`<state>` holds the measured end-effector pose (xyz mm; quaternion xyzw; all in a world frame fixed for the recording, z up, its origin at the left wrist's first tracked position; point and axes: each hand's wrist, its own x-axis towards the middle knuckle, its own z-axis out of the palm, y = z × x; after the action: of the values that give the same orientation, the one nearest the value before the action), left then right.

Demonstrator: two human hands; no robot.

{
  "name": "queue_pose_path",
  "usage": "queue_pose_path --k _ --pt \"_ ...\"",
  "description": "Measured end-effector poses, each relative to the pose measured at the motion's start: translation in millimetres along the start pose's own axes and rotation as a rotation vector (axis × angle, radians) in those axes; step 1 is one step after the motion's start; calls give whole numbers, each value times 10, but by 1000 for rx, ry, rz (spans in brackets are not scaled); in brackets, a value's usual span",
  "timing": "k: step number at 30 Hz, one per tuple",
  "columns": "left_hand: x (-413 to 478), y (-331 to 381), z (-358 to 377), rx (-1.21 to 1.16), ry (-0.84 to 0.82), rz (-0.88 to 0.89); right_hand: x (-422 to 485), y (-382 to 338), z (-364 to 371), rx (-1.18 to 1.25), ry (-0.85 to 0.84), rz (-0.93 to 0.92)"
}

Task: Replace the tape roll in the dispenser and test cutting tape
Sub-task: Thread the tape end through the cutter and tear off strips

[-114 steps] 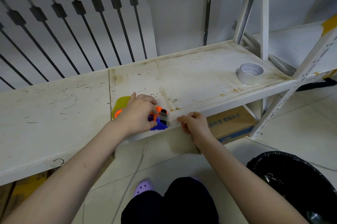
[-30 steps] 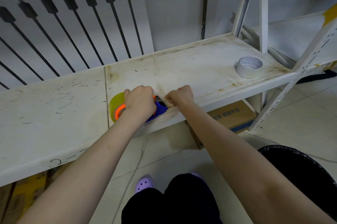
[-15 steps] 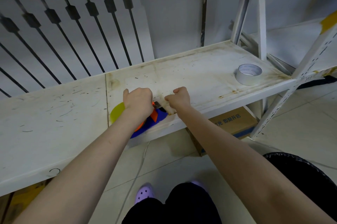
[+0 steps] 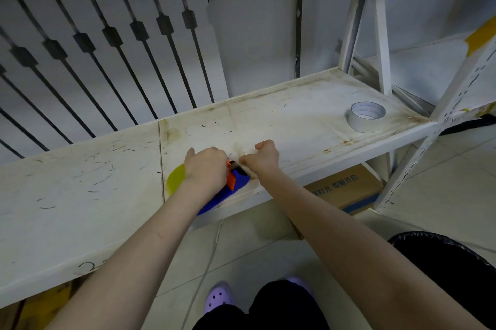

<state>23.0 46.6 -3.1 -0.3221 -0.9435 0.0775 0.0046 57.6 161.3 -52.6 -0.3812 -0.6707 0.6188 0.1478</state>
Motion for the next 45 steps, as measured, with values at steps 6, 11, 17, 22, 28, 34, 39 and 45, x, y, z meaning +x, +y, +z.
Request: queue_pose_path --k 6,11,17,22,28,34,39,45 --pt "-135 75 61 323 11 139 -59 120 -107 6 -70 -29" --pt "-240 71 102 498 9 249 -98 146 -130 26 -66 -29" --pt "-318 -36 193 417 31 309 -256 197 -267 115 -13 -55" --pt "-296 -62 77 94 -29 260 -513 361 -334 246 77 -55" --pt "-272 82 31 -16 -3 149 -676 511 -305 335 149 28" --pt "-199 168 -43 36 -151 202 -736 554 -235 653 197 111" --pt "-156 181 -71 14 -193 240 -729 542 -191 796 257 228" --pt "-198 25 1 -49 -19 297 -838 597 -239 782 333 216"
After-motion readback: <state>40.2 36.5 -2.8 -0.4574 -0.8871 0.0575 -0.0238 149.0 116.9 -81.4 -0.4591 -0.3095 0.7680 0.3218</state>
